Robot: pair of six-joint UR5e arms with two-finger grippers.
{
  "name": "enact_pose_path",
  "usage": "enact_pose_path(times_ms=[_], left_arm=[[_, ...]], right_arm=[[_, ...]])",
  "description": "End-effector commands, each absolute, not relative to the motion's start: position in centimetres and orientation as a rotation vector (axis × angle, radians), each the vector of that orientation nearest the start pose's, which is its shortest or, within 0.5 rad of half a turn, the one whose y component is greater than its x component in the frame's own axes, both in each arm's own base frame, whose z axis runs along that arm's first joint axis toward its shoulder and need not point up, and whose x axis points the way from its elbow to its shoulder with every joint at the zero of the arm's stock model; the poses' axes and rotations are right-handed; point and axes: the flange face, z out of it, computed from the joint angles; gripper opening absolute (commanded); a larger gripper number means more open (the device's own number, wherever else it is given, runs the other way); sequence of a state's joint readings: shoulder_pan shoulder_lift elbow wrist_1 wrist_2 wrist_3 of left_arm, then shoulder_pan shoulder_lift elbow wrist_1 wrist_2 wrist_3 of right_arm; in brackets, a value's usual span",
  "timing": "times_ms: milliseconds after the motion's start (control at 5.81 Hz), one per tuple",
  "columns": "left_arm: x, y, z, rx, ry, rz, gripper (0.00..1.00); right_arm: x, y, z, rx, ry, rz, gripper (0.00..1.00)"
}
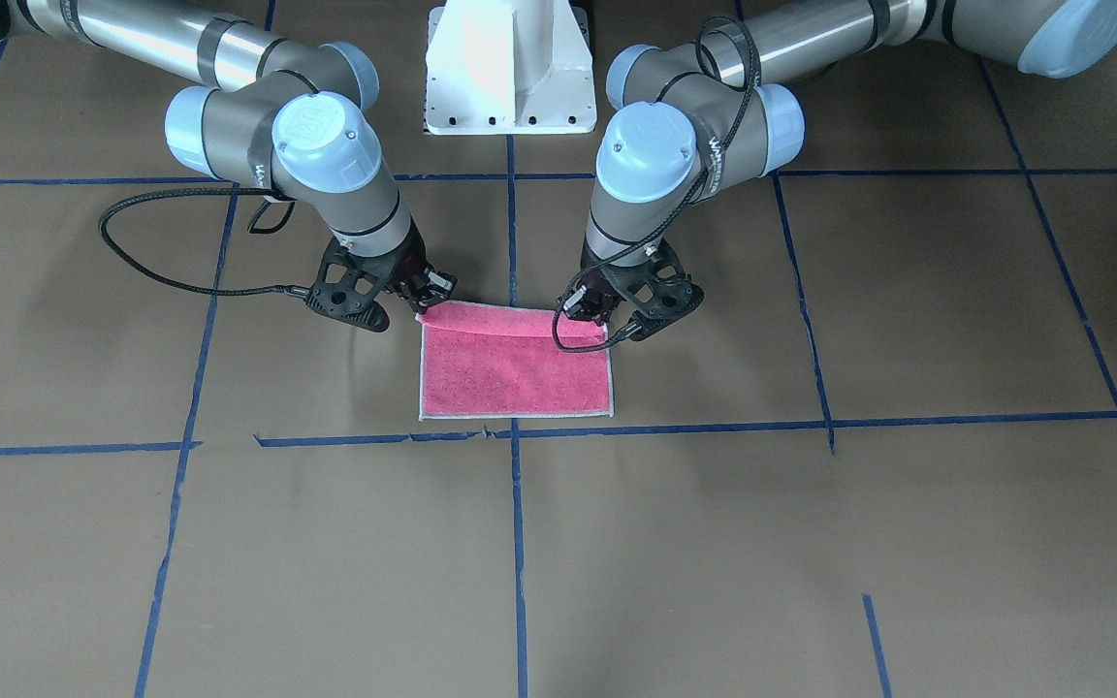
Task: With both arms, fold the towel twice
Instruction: 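Lift the near edge with both grippers and fold it over the far edge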
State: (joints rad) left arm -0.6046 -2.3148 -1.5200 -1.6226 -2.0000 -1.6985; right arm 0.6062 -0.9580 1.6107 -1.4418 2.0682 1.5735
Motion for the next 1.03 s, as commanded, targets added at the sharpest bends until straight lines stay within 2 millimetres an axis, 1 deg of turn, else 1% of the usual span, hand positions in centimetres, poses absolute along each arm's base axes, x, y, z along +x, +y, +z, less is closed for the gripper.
enact_pose_path(times_ms=[0, 172, 344, 517, 689, 861], left_arm=[[54.1, -49.2, 21.8, -0.257, 0.842, -0.614, 0.03], [54.7, -49.6, 22.1, -0.278, 0.856, -0.661, 0.03], [55.0, -50.0, 22.5, -0.282, 0.869, -0.675, 0.03], [54.7, -50.4, 22.2, -0.288, 0.873, -0.701, 0.03], [54.9, -51.1, 22.3, -0.289, 0.873, -0.715, 0.03], [54.5, -52.2, 22.6, -0.285, 0.872, -0.732, 0.03]], right_arm=[[-50.3, -47.6, 26.1, -0.251, -0.89, 0.392, 0.0], [-50.2, -48.1, 26.6, -0.255, -0.881, 0.402, 0.0], [-50.1, -49.0, 26.8, -0.263, -0.877, 0.42, 0.0], [-51.2, -50.8, 25.8, -0.278, -0.871, 0.432, 0.0], [-51.3, -51.3, 25.9, -0.281, -0.866, 0.445, 0.0], [-51.4, -51.9, 25.8, -0.282, -0.862, 0.452, 0.0]])
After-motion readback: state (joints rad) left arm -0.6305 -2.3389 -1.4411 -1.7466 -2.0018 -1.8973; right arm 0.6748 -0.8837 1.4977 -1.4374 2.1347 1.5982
